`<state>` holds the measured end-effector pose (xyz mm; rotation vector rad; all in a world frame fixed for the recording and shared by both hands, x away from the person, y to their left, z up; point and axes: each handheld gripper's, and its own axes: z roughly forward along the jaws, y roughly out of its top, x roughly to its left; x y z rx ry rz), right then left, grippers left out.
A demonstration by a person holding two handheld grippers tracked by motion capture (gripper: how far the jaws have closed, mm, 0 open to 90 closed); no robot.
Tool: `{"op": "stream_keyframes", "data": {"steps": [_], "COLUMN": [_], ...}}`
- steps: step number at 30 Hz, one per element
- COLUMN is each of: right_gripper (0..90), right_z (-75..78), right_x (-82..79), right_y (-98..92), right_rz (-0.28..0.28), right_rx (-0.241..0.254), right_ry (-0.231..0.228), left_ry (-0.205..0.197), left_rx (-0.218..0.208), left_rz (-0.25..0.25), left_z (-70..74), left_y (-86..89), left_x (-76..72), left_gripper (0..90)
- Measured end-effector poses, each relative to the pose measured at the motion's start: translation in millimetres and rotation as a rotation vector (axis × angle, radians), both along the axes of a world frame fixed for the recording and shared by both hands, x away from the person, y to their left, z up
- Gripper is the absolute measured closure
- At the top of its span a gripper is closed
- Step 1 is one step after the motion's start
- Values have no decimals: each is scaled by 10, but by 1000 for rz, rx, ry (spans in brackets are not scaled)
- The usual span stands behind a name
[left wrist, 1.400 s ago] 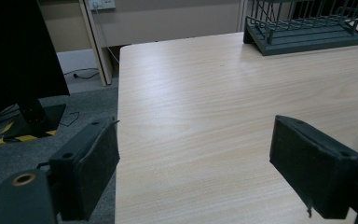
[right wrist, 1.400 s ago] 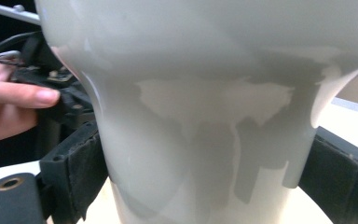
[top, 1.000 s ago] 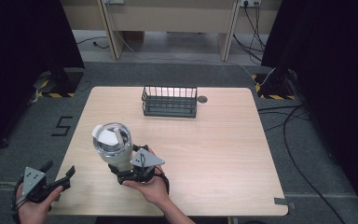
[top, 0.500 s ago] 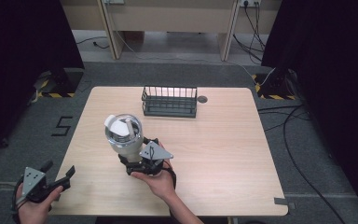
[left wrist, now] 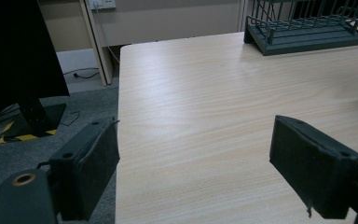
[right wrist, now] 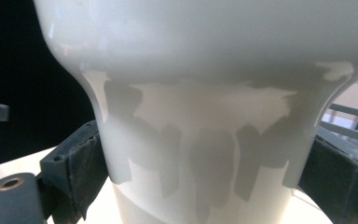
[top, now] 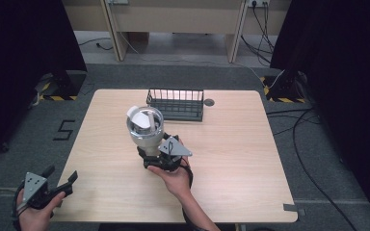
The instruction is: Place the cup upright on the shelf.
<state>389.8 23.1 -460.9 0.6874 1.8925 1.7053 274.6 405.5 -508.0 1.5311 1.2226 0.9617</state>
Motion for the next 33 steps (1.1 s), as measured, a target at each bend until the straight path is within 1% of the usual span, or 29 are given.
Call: {"op": "stream_keyframes", "data": {"steps": [2,8,15,18,27,33], "right_gripper": [106,105,105,105,105,105], "right_z": [15,52,91,120,214,278], "right_x": [27,110,228,278,411,505], "right_y": [-48,-153,-277,-336,-458,-540], "right_rz": [-19,-57,-108,-130,-178,-205], "right_rx": [-3,-10,2,-1,-6,-7], "right_ry": [4,-3,-2,-10,-22,-19], "left_ry": [0,1,0,0,1,3], "left_rx": [0,0,-3,-2,-3,-4], "left_rz": [0,1,1,1,1,0], "left_z": [0,0,-2,-2,-3,-4], "left_y": [0,1,3,2,3,3], "left_x": [1,-1,0,1,1,2], "left_gripper": [149,149,149,149,150,150]}}
